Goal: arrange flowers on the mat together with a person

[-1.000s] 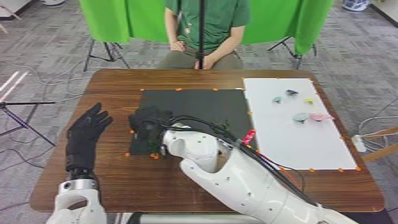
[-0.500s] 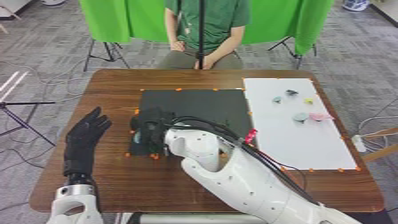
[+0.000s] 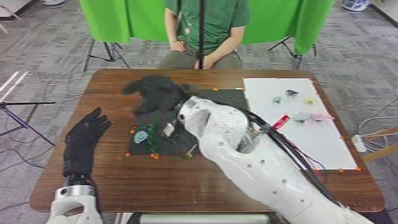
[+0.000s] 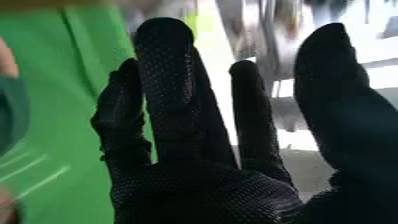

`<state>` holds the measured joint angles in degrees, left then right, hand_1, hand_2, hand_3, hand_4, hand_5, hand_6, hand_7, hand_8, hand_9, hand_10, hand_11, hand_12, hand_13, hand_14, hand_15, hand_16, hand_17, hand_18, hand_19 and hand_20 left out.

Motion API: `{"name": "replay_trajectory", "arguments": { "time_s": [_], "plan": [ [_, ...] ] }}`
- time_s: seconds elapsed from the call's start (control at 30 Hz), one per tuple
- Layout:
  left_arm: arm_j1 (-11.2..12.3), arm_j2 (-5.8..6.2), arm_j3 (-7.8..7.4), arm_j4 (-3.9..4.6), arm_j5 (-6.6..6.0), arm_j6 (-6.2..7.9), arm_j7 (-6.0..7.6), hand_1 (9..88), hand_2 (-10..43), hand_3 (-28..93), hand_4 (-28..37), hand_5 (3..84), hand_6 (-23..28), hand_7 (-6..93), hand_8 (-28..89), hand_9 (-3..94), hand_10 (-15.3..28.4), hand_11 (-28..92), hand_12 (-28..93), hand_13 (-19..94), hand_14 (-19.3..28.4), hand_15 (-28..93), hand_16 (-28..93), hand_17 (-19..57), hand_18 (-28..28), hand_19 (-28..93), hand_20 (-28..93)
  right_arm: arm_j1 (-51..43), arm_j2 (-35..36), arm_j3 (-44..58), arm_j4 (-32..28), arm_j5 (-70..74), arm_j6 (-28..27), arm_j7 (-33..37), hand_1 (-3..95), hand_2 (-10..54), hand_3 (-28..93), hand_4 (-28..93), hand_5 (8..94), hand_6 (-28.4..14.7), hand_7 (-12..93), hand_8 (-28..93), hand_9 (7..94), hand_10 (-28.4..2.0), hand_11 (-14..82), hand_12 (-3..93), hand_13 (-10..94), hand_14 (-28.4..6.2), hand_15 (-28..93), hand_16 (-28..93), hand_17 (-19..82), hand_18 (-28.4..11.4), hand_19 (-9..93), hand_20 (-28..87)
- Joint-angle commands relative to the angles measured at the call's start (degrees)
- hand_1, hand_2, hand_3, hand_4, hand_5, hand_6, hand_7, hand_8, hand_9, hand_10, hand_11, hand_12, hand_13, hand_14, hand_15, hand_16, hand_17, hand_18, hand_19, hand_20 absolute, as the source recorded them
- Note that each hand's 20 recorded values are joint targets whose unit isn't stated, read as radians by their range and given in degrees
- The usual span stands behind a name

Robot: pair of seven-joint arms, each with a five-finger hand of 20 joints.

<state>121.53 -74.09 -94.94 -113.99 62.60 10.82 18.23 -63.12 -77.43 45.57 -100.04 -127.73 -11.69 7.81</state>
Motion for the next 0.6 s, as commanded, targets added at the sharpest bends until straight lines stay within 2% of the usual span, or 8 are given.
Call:
{"name": "replay_trajectory", "arguments": {
  "time_s": [0.03,0.07,0.17,0.2,0.27,0.4,0.53,0.6],
  "plan": [
    [0.69,-0.86,-1.12,-0.13,1.36,-4.18,-1.00,23.0,-9.5,68,-23.1,43.6,4.0,13.5,-5,41.4,12.9,17,14,35,18.3,16,3,8.6,16.5,14,19,-12.02,3.49,23.02,-11.92,25.82,8.62,-1.21,26.1,-4.9,71,-17,49.4,-0.3,12,-8,55.2,-16.4,8.4,19.6,60,-14.3,37,28,22,-20.2,57,50],
    [0.63,-0.95,-1.10,-0.18,1.57,-4.44,-1.01,23.7,-9.3,68,-22.5,43.8,4.1,13.7,-5,41.7,12.8,17,14,35,18.2,17,3,8.7,16.4,14,19,-14.77,3.70,26.14,-13.55,30.98,8.77,-0.74,24.9,-3.1,70,-16,50.1,-0.5,12,-8,55.0,-16.4,8.2,19.4,58,-14.8,34,27,22,-19.7,54,48],
    [0.22,-0.96,-0.09,-0.67,1.72,-2.97,-1.50,25.3,-7.6,68,-21.5,45.3,4.2,14.6,-5,43.2,12.9,18,14,36,18.2,17,3,8.8,16.0,14,19,-23.53,3.62,34.73,-15.48,45.55,8.67,-3.55,22.5,-1.3,70,-16,50.3,-0.9,11,-8,53.5,-16.7,7.2,18.6,53,-15.6,24,27,21,-17.9,43,40],
    [0.00,-0.82,0.44,-0.93,1.52,-2.31,-1.65,25.9,-6.7,67,-21.3,45.7,4.2,14.9,-6,43.7,13.0,18,14,36,18.3,18,3,8.6,16.0,14,19,-26.12,3.63,36.56,-15.91,48.45,10.02,-3.65,21.4,-0.5,70,-15,47.8,-1.3,10,-7,52.0,-16.5,6.8,18.2,51,-16.1,19,27,21,-17.4,38,38],
    [-0.46,-0.71,1.11,-1.21,1.95,-2.36,-1.71,26.5,-5.2,67,-21.0,46.3,4.3,15.4,-6,44.5,13.1,19,14,37,18.5,19,3,8.6,16.0,15,20,-30.87,3.75,39.66,-16.08,54.21,11.64,-4.48,17.4,1.6,70,-15,42.9,-1.7,8,-6,47.4,-16.4,5.7,17.4,43,-16.9,13,27,19,-17.5,29,33],
    [-2.07,-0.16,1.91,-0.92,3.68,-3.98,-1.88,26.9,-3.7,66,-20.8,47.2,4.5,15.8,-6,45.4,13.3,20,14,37,18.6,20,3,8.8,15.8,15,20,-39.25,2.26,43.78,-17.59,65.97,14.21,-5.98,13.2,2.9,72,-14,39.4,-1.8,6,-6,41.9,-16.0,4.5,15.9,34,-16.5,8,24,18,-16.8,19,29],
    [-3.53,0.39,2.72,-0.43,3.53,-4.78,-1.61,26.9,-3.3,67,-20.7,47.6,4.5,16.2,-6,46.1,13.5,20,14,38,18.7,20,2,8.9,15.6,15,20,-45.41,-0.40,45.74,-20.13,64.86,13.13,-7.27,11.0,4.2,73,-14,40.8,-1.5,7,-6,42.3,-15.8,4.7,15.4,33,-16.1,8,23,18,-16.4,17,28],
    [-4.06,0.67,2.97,-0.38,3.87,-5.72,-1.81,27.0,-3.1,66,-20.7,47.6,4.5,16.3,-6,46.2,13.5,20,14,38,18.7,21,2,8.9,15.6,15,20,-47.71,-1.41,45.68,-21.57,65.28,13.53,-7.50,10.3,4.4,73,-14,41.6,-1.6,7,-6,43.0,-15.6,5.0,15.4,33,-15.9,8,23,18,-16.3,16,28]
  ]
}}
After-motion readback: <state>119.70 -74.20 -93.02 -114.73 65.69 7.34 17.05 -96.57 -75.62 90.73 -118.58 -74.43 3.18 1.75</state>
